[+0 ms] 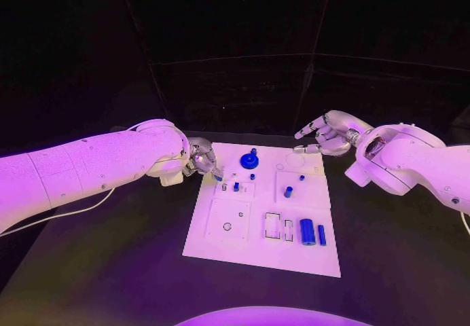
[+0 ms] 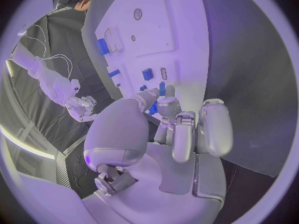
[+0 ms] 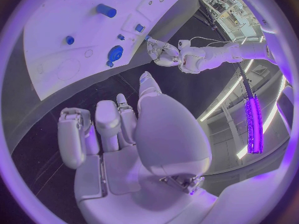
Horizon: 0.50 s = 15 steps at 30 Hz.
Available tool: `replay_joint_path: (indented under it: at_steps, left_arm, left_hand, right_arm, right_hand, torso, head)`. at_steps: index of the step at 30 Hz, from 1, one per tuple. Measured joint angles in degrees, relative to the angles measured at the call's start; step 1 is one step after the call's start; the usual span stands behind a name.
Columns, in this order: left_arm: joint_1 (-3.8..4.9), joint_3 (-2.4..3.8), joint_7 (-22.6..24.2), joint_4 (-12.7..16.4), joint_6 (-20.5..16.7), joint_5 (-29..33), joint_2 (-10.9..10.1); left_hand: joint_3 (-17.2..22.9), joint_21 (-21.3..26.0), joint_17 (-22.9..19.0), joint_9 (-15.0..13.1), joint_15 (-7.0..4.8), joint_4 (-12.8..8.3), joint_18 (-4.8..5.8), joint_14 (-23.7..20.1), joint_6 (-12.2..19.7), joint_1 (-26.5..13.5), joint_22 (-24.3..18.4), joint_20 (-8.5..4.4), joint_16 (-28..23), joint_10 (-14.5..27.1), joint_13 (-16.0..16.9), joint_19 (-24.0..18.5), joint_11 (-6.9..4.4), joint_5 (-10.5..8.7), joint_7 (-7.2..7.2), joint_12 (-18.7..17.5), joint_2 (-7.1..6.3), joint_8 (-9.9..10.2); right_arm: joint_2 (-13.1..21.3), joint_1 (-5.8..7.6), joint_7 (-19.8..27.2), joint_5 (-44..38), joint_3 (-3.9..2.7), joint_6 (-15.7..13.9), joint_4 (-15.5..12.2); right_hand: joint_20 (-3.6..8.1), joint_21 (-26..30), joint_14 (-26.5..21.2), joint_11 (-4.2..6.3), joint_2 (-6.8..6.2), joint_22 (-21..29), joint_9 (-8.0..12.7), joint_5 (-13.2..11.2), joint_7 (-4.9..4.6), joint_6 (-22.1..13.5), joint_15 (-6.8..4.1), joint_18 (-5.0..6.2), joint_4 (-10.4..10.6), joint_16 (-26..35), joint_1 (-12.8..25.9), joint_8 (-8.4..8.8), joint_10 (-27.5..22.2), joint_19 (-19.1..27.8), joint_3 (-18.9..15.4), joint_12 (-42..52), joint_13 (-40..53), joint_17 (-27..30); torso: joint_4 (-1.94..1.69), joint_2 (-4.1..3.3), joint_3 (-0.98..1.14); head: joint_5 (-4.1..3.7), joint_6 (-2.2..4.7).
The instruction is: Assemble the parts on the task board
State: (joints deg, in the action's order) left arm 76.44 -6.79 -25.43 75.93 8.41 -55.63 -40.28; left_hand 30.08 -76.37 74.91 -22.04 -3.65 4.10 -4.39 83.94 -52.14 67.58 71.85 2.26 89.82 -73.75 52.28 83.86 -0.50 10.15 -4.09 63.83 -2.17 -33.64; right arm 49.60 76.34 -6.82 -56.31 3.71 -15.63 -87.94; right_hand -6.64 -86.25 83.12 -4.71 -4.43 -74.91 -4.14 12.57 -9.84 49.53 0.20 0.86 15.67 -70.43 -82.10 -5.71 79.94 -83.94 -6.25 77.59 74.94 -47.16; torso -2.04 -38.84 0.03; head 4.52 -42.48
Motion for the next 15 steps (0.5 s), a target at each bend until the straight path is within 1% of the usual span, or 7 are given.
replay_joint_path:
  at_steps: [3, 6, 8, 12, 14, 15]
  left_arm:
    - [-0.26, -0.21, 0.00, 1.23, -0.82, -0.45, -0.42]
    - [-0.41, -0.34, 0.00, 1.75, -1.44, -1.07, -0.52]
    - [-0.48, -0.42, 0.00, 1.92, -1.88, -1.65, -0.50]
    - [-0.61, -0.50, -0.03, 1.92, -2.52, -2.65, -0.20]
    - [-0.63, -0.64, -0.04, 1.91, -2.71, -2.99, -0.02]
    - [-0.64, -0.81, -0.05, 1.91, -2.79, -3.20, 0.11]
  left_hand:
    - [0.00, 0.00, 0.00, 0.00, 0.00, 0.00, 0.00, 0.00, 0.00, -0.15, 0.00, 0.00, 0.00, -0.13, 0.00, 0.00, -0.06, 0.07, 0.00, 0.00, -0.16, -0.11]
    - [0.24, 0.00, 0.00, 0.01, 0.00, -0.24, 0.00, 0.00, 0.00, -0.33, 0.00, 0.00, 0.00, -0.18, 0.00, 0.00, -0.02, 0.07, 0.00, 0.00, -0.33, -0.11]
    - [0.87, 0.00, 0.00, 0.01, 0.00, -0.55, 0.00, 0.00, -0.11, -0.47, 0.06, 0.00, 0.00, -0.18, 0.04, 0.00, -0.02, 0.08, 0.11, 0.00, -0.46, -0.11]
    - [0.88, 0.00, 0.00, 0.02, 0.00, -0.56, -0.01, 0.00, -0.20, -0.61, 0.15, 0.00, 0.00, -0.19, 0.12, 0.00, -0.01, 0.08, 0.19, 0.00, -0.61, -0.11]
    - [0.95, 0.00, 0.00, 0.02, 0.00, -0.63, 0.00, 0.00, -0.21, -0.62, 0.18, 0.00, 0.00, -0.19, 0.12, 0.00, -0.01, 0.07, 0.19, 0.00, -0.61, -0.11]
    - [0.95, 0.00, 0.00, 0.02, 0.00, -0.63, 0.00, 0.00, -0.20, -0.73, 0.18, 0.00, 0.00, -0.19, 0.12, 0.00, 0.00, 0.07, 0.19, 0.00, -0.72, -0.11]
  right_arm:
    - [-0.04, 0.00, 0.00, 0.00, 0.00, 0.01, 0.07]
    - [-0.12, 0.00, 0.00, 0.00, 0.00, 0.02, 0.12]
    - [-0.20, 0.00, 0.00, 0.00, 0.00, 0.03, 0.13]
    - [-0.24, 0.00, 0.00, 0.00, 0.00, 0.05, 0.18]
    - [-0.24, 0.00, 0.00, 0.00, 0.00, 0.05, 0.18]
    - [-0.24, 0.00, 0.01, 0.00, 0.00, 0.06, 0.18]
  right_hand:
    - [0.00, 0.00, 0.00, 0.00, 0.00, 0.00, 0.00, 0.00, 0.00, 0.00, 0.00, 0.00, 0.00, 0.00, 0.00, 0.00, 0.00, 0.00, 0.00, 0.00, 0.00, 0.00]
    - [0.00, 0.00, 0.00, 0.00, 0.00, 0.00, 0.00, 0.00, 0.00, 0.00, 0.00, 0.00, 0.00, 0.00, 0.00, 0.00, 0.00, 0.00, 0.00, 0.00, 0.00, 0.00]
    - [0.00, 0.00, 0.00, 0.00, 0.00, 0.00, 0.00, 0.00, 0.00, 0.00, 0.00, 0.00, 0.00, 0.00, 0.00, 0.00, 0.00, 0.00, 0.00, 0.00, 0.00, 0.00]
    - [0.00, 0.00, 0.00, 0.00, 0.00, 0.00, 0.00, 0.00, 0.00, 0.00, 0.00, 0.00, 0.00, 0.00, 0.00, 0.00, 0.00, 0.00, 0.00, 0.00, 0.00, 0.00]
    - [0.00, 0.00, 0.00, 0.00, 0.00, 0.00, 0.00, 0.00, 0.00, 0.00, 0.00, -0.01, 0.00, 0.00, 0.00, 0.00, 0.00, 0.00, 0.00, 0.00, 0.00, 0.00]
    - [0.00, 0.00, 0.00, 0.00, 0.00, 0.00, 0.00, 0.00, 0.00, 0.00, 0.00, 0.00, 0.00, 0.00, 0.00, 0.00, 0.00, 0.00, 0.00, 0.00, 0.00, 0.00]
  torso:
    - [0.00, -0.01, -0.01]
    - [0.04, -0.01, -0.01]
    - [0.12, -0.04, 0.01]
    - [0.21, -0.08, 0.03]
    - [0.21, -0.10, 0.04]
    - [0.21, -0.10, 0.05]
  head:
    - [0.01, 0.01]
    - [0.23, 0.01]
    - [0.37, -0.04]
    - [0.39, -0.10]
    - [0.35, -0.14]
    - [0.30, -0.19]
